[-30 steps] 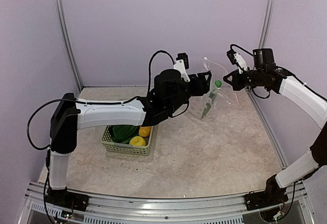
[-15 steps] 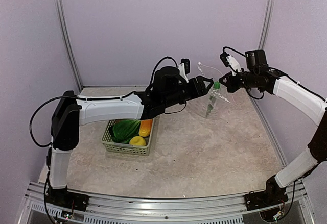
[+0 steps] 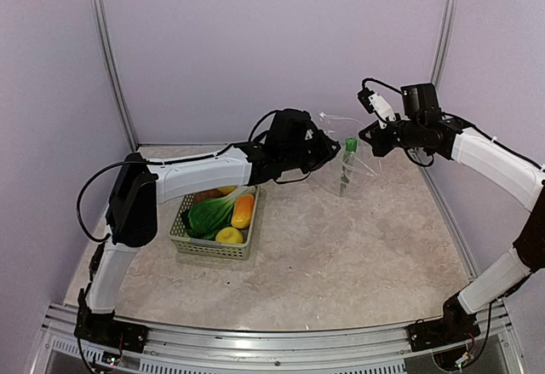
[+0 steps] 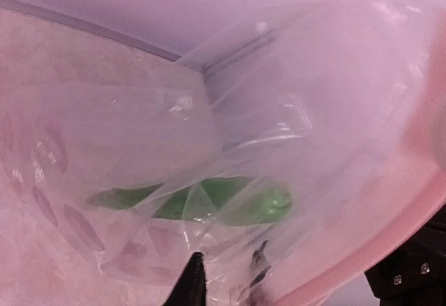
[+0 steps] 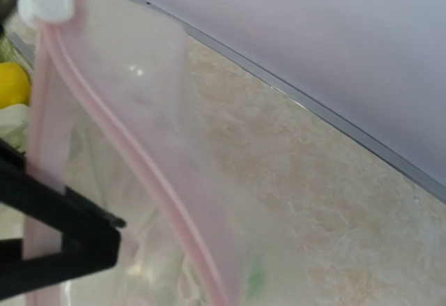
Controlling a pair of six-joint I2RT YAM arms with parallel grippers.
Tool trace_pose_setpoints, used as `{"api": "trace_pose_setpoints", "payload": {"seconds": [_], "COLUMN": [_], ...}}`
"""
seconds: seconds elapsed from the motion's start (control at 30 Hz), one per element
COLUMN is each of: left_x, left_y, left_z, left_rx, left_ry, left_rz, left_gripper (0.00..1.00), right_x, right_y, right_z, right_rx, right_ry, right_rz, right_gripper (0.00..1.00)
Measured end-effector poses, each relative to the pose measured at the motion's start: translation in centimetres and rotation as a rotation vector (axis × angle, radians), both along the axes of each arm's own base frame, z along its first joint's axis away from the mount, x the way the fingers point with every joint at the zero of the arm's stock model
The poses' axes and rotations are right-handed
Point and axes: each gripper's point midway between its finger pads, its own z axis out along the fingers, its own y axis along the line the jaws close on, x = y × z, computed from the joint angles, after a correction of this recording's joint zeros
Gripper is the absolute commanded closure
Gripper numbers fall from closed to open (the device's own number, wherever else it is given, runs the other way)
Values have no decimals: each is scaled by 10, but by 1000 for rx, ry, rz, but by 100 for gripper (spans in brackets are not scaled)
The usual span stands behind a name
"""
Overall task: Place the food in the zip-top bag and seal the zipper
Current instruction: Adjust the zipper food storage bag at the corner of the board.
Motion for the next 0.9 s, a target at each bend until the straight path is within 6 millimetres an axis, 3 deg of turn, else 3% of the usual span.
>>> {"api": "trace_pose_setpoints", "payload": {"seconds": [0.13, 0.2, 0.27, 0.3, 0.37, 0.43, 0.53, 0.6, 0.67, 0.77, 0.9], "left_x": [5, 7, 8, 8, 9, 7, 7, 7, 3, -7, -27], "left_y": [-3, -7, -17, -22, -32, -34, -31, -27, -17, 2, 41], "left_z": [-18, -14, 4, 16, 45, 70, 89, 81, 56, 10, -42], "left_rx": [28, 30, 11, -5, -47, -84, -103, -77, -18, 79, 206], "left_ry": [18, -11, -81, -125, -223, -304, -388, -394, -368, -292, -170], "left_rz": [-7, -28, -70, -96, -141, -166, -187, -199, -217, -237, -244], "left_gripper": [100, 100, 99, 89, 58, 39, 30, 28, 27, 25, 22], "right_x": [3, 7, 16, 20, 33, 45, 52, 48, 38, 29, 14], "right_y": [-5, -11, -24, -28, -47, -71, -102, -112, -115, -108, -60], "right_z": [0, -1, -1, 1, 14, 33, 66, 80, 83, 55, -43], "right_rx": [-18, -41, -73, -83, -103, -112, -128, -132, -129, -140, -192], "right_ry": [-8, -17, -32, -40, -78, -131, -241, -298, -336, -313, -127], "right_rz": [-30, -65, -123, -142, -217, -300, -412, -447, -452, -418, -213], "right_gripper": [100, 100, 100, 100, 100, 100, 100, 100, 100, 100, 100]}}
